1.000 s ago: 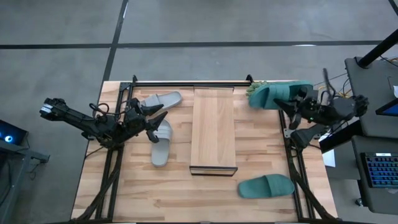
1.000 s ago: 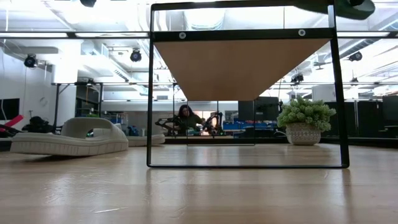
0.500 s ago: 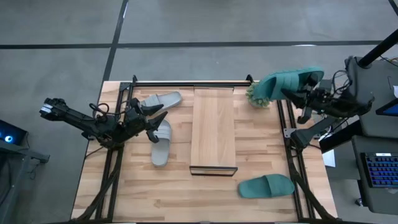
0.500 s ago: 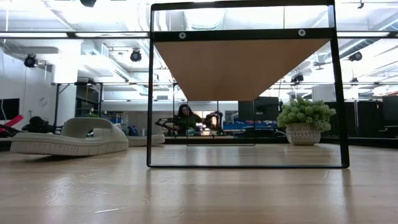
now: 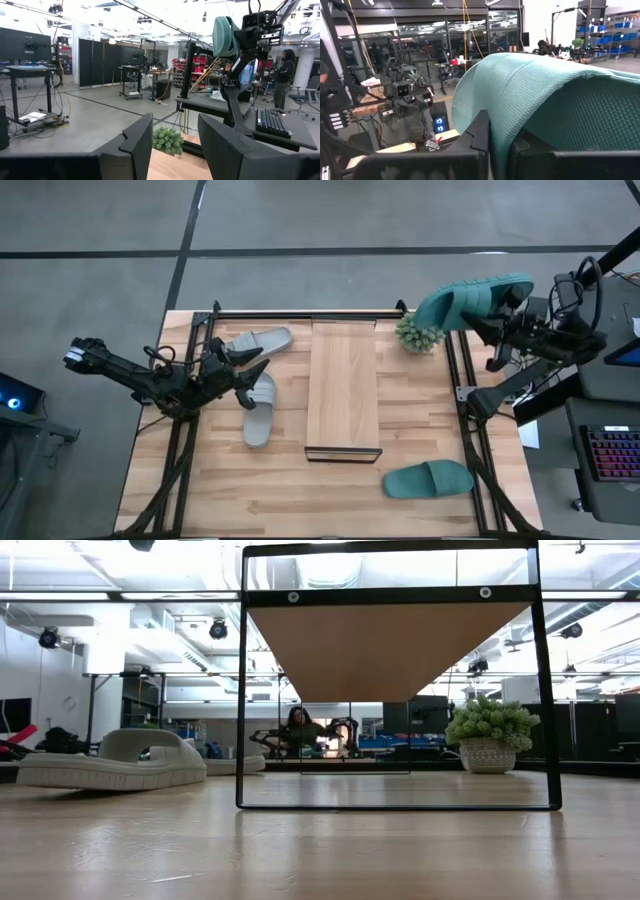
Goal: Pick and place slides into the shelf
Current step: Put the top green slide on the shelf
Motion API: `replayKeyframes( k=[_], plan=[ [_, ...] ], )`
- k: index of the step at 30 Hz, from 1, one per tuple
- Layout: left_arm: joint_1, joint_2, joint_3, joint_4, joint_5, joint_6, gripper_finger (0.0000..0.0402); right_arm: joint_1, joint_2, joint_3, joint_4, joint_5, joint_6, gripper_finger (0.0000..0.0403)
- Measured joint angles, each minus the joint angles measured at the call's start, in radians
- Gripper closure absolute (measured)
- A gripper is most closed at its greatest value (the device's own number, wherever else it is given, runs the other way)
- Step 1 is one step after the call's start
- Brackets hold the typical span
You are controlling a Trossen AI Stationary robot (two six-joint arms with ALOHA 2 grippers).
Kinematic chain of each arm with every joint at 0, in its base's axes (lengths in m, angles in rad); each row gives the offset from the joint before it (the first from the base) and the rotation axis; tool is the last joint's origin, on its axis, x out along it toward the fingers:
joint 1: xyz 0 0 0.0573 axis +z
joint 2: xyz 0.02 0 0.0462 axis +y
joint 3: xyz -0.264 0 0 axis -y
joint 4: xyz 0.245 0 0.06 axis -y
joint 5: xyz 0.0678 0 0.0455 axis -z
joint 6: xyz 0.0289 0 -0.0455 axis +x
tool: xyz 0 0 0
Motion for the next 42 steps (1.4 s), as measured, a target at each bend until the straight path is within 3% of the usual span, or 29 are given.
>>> replayKeyframes(
  k=[9, 17, 33, 36, 42],
  plan=[
    [0.0, 0.0, 0.0, 0.0, 0.0, 0.0, 0.026, 0.0, 0.057, 0.1, -0.005, -0.005, -0.054, 0.0392],
    [0.0, 0.0, 0.0, 0.0, 0.0, 0.0, 0.026, 0.0, 0.097, 0.184, -0.094, -0.05, 0.007, 0.0392],
    [0.0, 0.0, 0.0, 0.0, 0.0, 0.0, 0.026, 0.0, 0.256, 0.19, -0.101, -0.095, 0.092, 0.0392],
    [0.0, 0.0, 0.0, 0.0, 0.0, 0.0, 0.026, -0.015, 0.283, 0.183, -0.081, -0.148, 0.103, 0.0392],
    [0.0, 0.0, 0.0, 0.0, 0.0, 0.0, 0.026, -0.184, 0.324, 0.182, -0.037, -0.412, 0.087, 0.0392]
  ],
)
